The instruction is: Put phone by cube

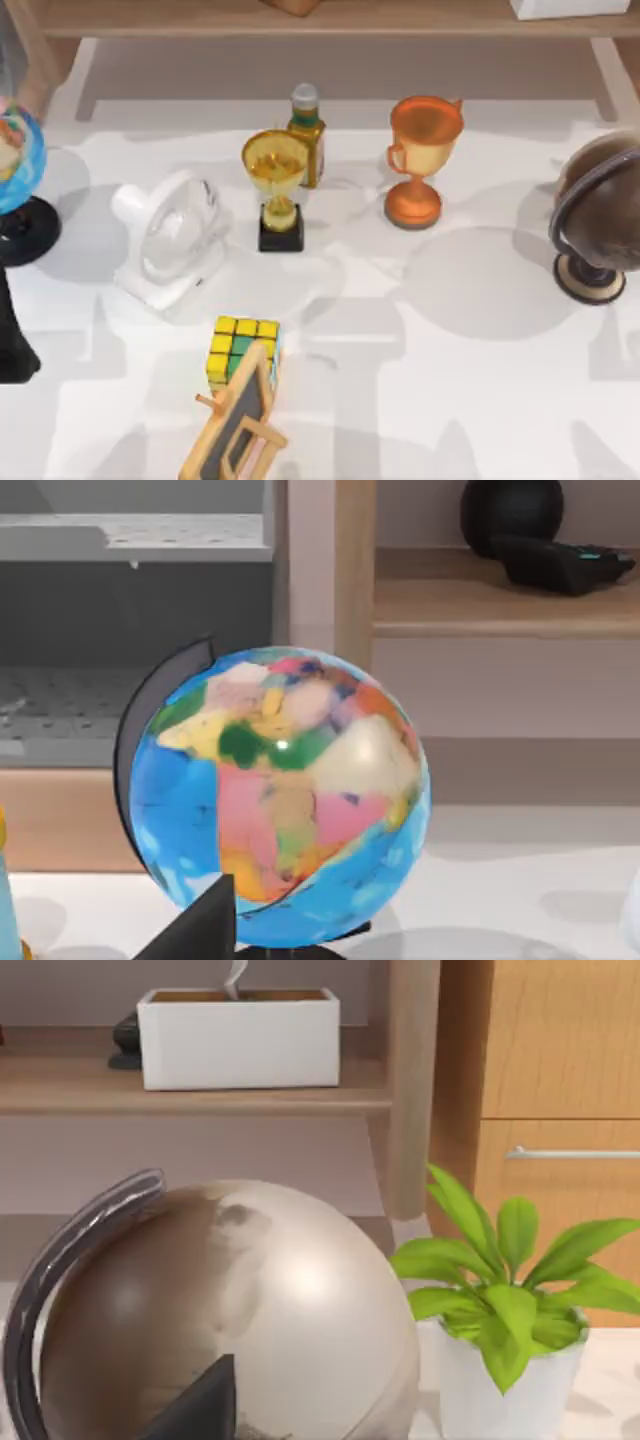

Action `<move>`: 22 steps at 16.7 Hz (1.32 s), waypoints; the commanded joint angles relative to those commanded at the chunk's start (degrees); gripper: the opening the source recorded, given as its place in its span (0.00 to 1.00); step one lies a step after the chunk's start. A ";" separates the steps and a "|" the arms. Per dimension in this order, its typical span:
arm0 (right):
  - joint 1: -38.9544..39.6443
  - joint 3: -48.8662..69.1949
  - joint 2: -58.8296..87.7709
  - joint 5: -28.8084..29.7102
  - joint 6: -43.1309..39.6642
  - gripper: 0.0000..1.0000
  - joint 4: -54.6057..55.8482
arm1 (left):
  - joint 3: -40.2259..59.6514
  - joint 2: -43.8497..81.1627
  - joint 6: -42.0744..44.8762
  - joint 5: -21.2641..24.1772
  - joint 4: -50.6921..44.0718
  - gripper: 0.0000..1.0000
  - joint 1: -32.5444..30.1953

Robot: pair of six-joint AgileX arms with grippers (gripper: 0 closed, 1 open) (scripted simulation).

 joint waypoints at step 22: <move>-34.98 34.99 74.24 0.02 -16.81 1.00 -46.40 | 0.00 0.00 0.00 0.00 0.00 1.00 0.00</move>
